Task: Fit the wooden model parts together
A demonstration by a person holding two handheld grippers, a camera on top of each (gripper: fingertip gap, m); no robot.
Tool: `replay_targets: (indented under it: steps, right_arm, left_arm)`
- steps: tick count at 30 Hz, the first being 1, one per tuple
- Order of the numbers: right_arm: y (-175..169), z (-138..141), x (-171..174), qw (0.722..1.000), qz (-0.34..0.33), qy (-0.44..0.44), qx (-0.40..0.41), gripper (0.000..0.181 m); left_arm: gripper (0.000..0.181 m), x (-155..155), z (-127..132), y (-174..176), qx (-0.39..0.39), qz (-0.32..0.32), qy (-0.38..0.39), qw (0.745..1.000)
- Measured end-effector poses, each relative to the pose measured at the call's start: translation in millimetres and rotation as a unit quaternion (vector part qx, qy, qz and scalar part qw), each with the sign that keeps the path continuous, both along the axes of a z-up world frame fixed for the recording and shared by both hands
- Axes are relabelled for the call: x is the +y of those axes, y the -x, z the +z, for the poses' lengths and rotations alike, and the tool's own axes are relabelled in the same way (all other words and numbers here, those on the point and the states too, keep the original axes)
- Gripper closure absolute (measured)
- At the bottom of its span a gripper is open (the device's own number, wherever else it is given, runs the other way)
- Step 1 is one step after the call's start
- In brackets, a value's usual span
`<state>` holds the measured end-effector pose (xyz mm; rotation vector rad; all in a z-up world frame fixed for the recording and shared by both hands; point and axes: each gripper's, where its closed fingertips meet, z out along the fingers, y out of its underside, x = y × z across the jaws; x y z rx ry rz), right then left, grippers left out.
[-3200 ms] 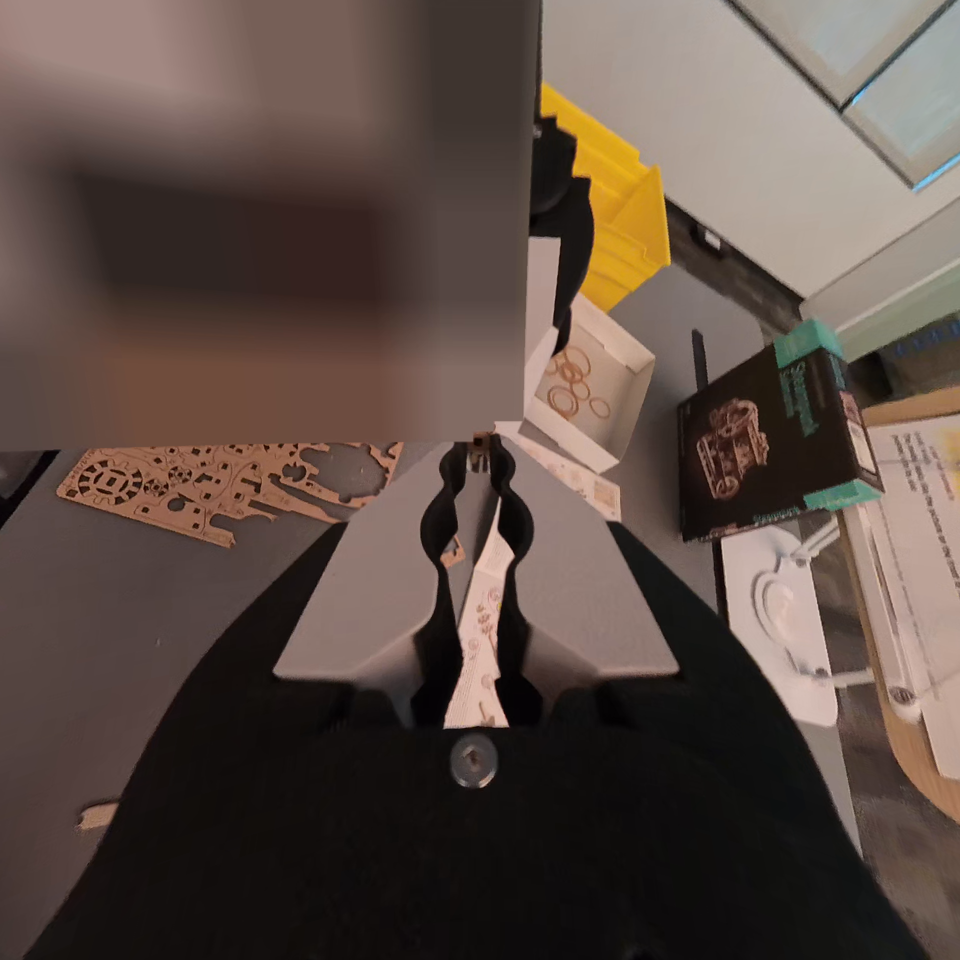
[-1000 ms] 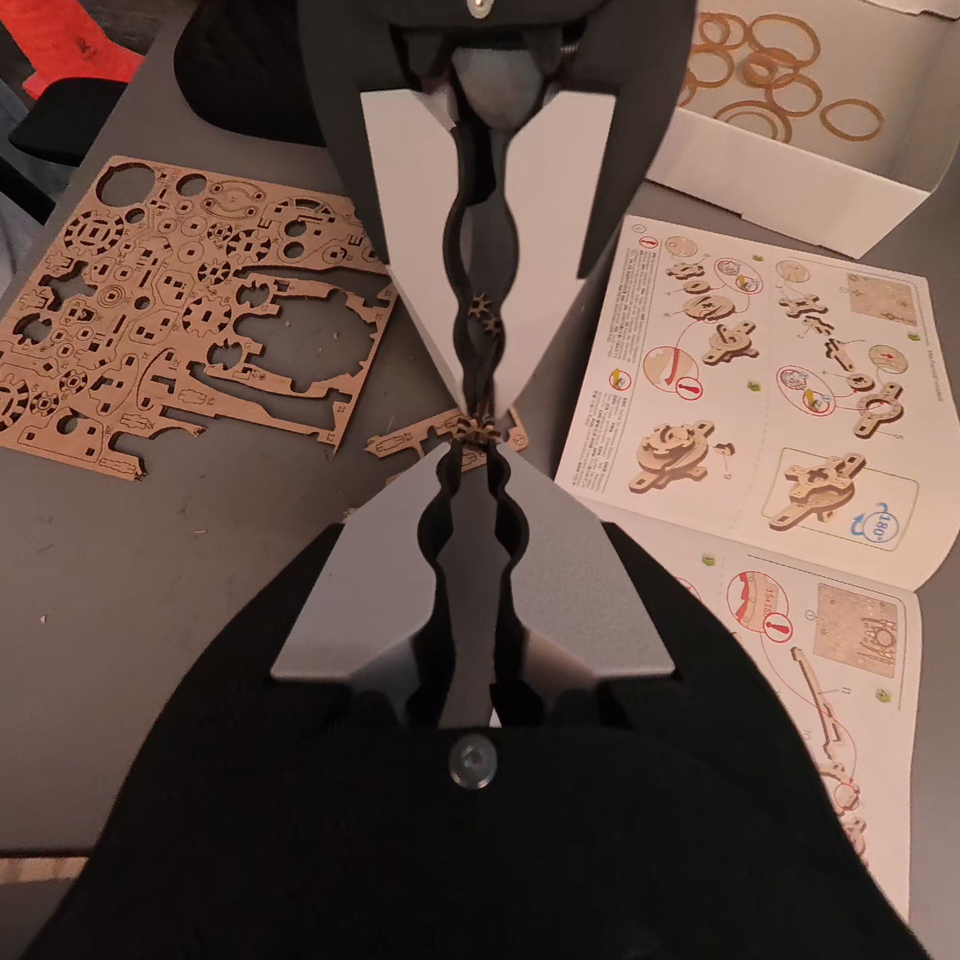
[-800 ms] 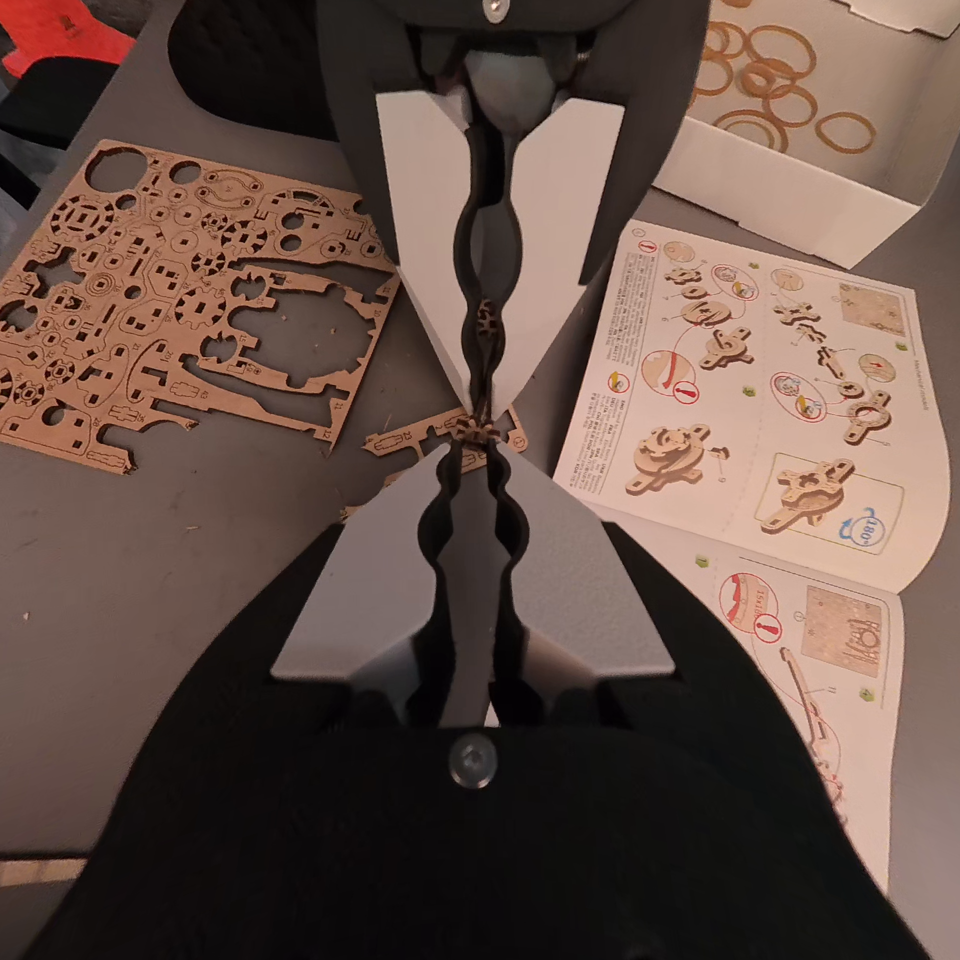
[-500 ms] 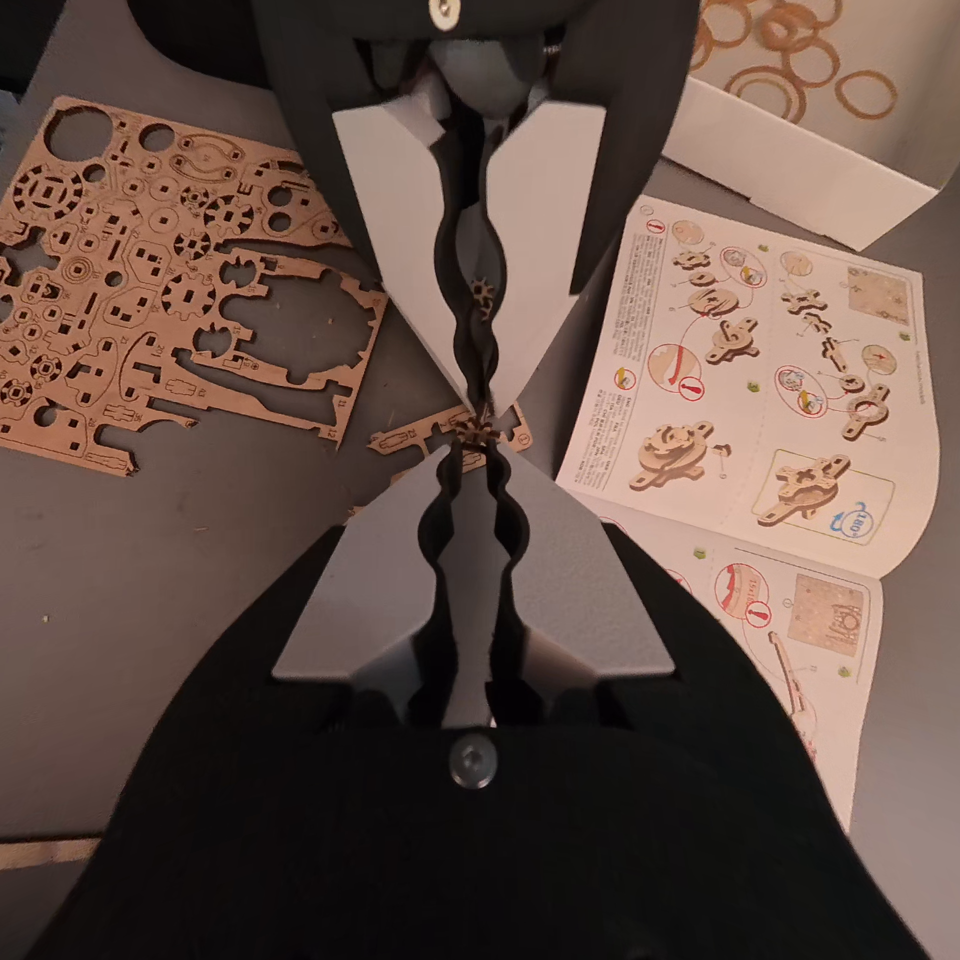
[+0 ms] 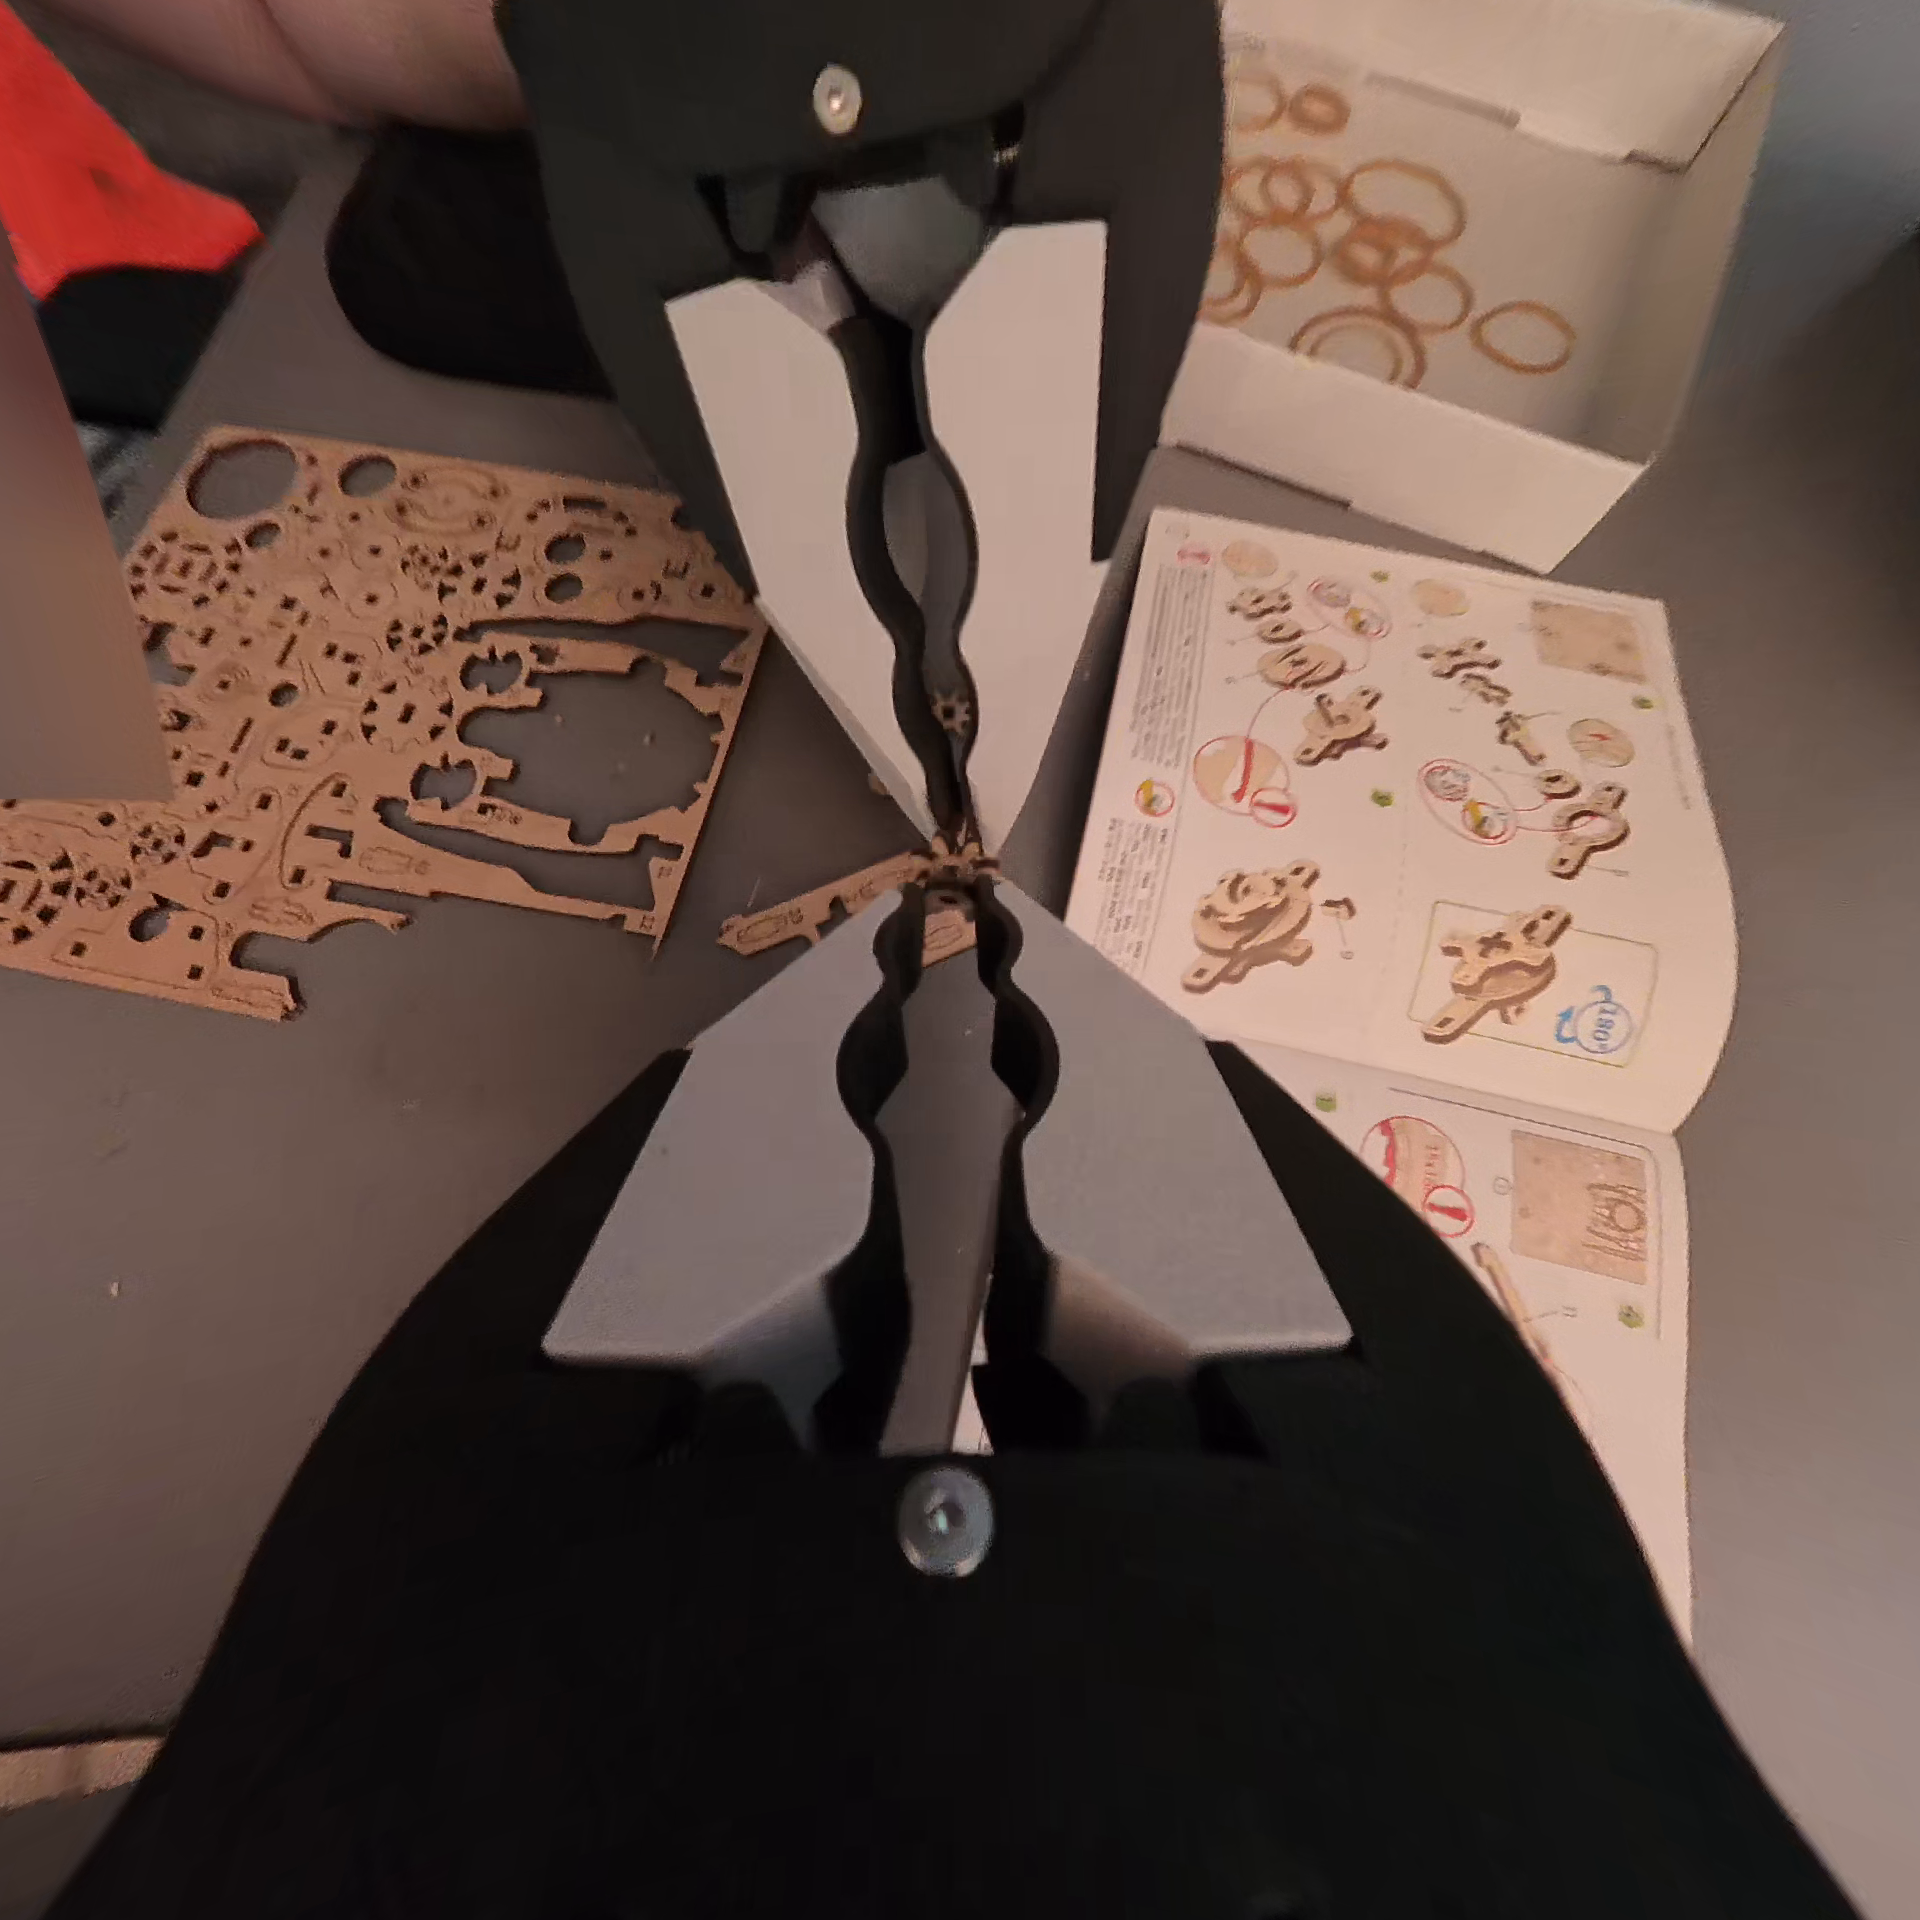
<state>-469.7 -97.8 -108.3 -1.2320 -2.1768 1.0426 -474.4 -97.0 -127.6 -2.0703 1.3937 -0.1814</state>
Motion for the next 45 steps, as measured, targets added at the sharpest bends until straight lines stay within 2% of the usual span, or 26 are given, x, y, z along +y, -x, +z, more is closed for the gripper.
replay_targets:
  steps: [5, 13, 22, 32, 45]
  right_arm:
    - [2.1, 19.1, 7.4, 0.997, -0.011, 0.045, 0.054, 0.173]
    - [7.0, 32.0, 11.3, 0.987, -0.023, 0.126, 0.102, 0.173]
    - [8.2, 42.1, 16.3, 0.983, -0.035, 0.12, 0.137, 0.173]
    - [6.2, 51.9, 18.9, 0.978, -0.041, 0.142, 0.145, 0.173]
    - [7.5, 63.3, 18.4, 0.967, -0.044, 0.189, 0.165, 0.173]
  left_arm:
    - [0.181, 7.8, 15.0, -1.7, -0.054, 0.015, -0.021, 0.998]
    - [0.181, 13.4, 22.2, -3.1, -0.123, 0.031, -0.012, 0.992]
    - [0.181, 17.2, 32.6, -5.4, -0.189, 0.039, -0.007, 0.981]
    - [0.181, 21.2, 42.7, -8.7, -0.216, 0.032, -0.047, 0.975]
    - [0.181, 20.0, 52.7, -7.2, -0.242, 0.046, -0.029, 0.969]
